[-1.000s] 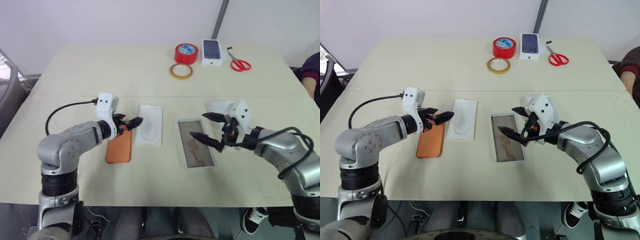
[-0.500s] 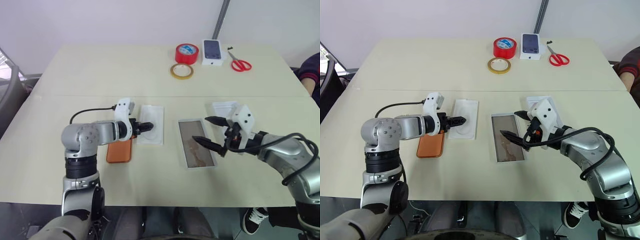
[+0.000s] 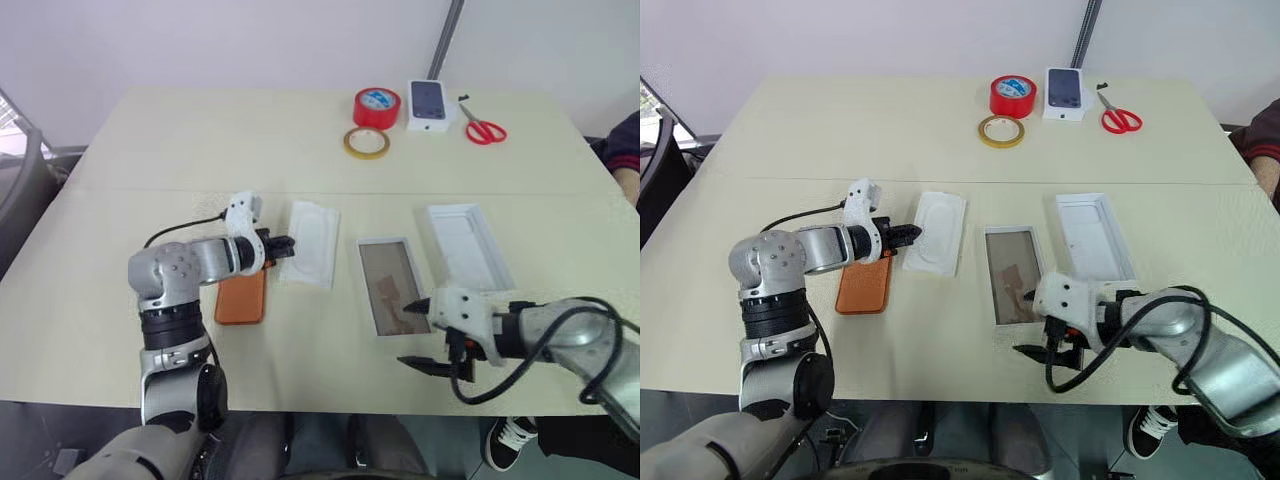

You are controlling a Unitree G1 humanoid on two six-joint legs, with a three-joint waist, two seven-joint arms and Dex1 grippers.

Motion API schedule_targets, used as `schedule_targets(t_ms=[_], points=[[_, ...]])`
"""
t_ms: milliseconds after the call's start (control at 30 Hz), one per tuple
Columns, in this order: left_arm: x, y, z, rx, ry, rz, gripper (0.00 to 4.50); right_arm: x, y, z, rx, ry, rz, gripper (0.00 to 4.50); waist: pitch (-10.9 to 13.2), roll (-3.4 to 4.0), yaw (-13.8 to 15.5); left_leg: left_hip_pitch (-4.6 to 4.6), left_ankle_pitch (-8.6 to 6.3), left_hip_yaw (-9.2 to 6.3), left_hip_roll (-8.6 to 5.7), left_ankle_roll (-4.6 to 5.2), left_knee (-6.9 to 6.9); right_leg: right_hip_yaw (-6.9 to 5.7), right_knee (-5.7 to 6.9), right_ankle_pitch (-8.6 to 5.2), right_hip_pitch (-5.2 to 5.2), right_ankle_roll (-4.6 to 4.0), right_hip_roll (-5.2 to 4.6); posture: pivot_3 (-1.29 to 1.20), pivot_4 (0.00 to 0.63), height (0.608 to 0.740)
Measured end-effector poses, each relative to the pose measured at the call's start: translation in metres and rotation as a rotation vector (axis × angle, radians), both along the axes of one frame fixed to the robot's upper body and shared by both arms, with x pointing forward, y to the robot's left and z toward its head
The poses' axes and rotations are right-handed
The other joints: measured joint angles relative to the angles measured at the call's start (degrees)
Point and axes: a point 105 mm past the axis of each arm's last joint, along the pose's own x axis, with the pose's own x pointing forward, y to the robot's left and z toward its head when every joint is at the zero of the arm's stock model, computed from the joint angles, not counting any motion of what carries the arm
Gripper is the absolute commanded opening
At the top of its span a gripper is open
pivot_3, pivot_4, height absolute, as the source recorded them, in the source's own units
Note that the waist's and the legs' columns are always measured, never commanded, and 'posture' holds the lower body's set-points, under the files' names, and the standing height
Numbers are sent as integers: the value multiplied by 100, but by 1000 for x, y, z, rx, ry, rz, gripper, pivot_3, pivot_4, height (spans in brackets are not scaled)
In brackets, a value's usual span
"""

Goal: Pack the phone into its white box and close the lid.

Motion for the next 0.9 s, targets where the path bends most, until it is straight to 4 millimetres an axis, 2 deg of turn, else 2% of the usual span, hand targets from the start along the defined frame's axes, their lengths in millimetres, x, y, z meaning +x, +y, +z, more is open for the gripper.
schedule_targets(t_ms=[100,200,233,333,433,533,667,800,833,900], points=[[0,2,0,-16,6,12,0,1,0,-11,-37,13,19,1715,0,-1,18,-1,2,0,0,-3,0,0,0,0,0,0,-1,0,150,736],[0,6,3,-44,0,43,0,1,2,-13,-51,9,54,231,1,-1,32,-1,2,0,0,-4,3,-1,0,0,1,1,-2,0,150,736],[0,7,4,-57,-1,56,0,1,3,-12,-50,6,63,104,1,-1,32,-1,2,0,0,-4,3,-1,0,0,1,1,-2,0,150,736],[2,11,10,-101,-5,95,0,5,9,-8,-52,-24,100,104,2,-4,31,-1,2,-1,0,-5,3,-2,0,0,1,1,-2,0,150,736],[7,21,25,-129,-44,149,0,11,21,-4,-26,-60,133,104,4,-9,18,-1,3,-2,0,-8,2,-4,0,0,0,1,-1,0,150,736],[12,34,39,-140,-79,206,0,20,45,0,11,-110,183,104,6,-12,-13,-1,6,-3,2,-12,-1,-4,3,0,-3,1,1,0,150,736],[13,47,47,-138,-87,248,0,30,71,-2,30,-144,229,104,8,-16,-9,-1,6,-5,1,-14,0,-7,2,0,-3,1,-1,0,150,736],[11,47,51,-135,-91,245,0,43,87,-3,36,-157,210,104,9,-18,36,-2,7,-7,-2,-16,3,-11,3,0,-3,1,-7,0,150,736],[10,46,52,-139,-92,245,0,46,88,-2,32,-159,197,609,9,-18,40,-2,7,-7,-3,-16,3,-11,3,0,-3,1,-9,0,150,736],[8,42,51,-157,-84,238,0,48,86,-1,41,-141,170,1345,9,-19,42,-3,7,-7,-4,-16,3,-12,3,0,-3,1,-9,0,150,736]])
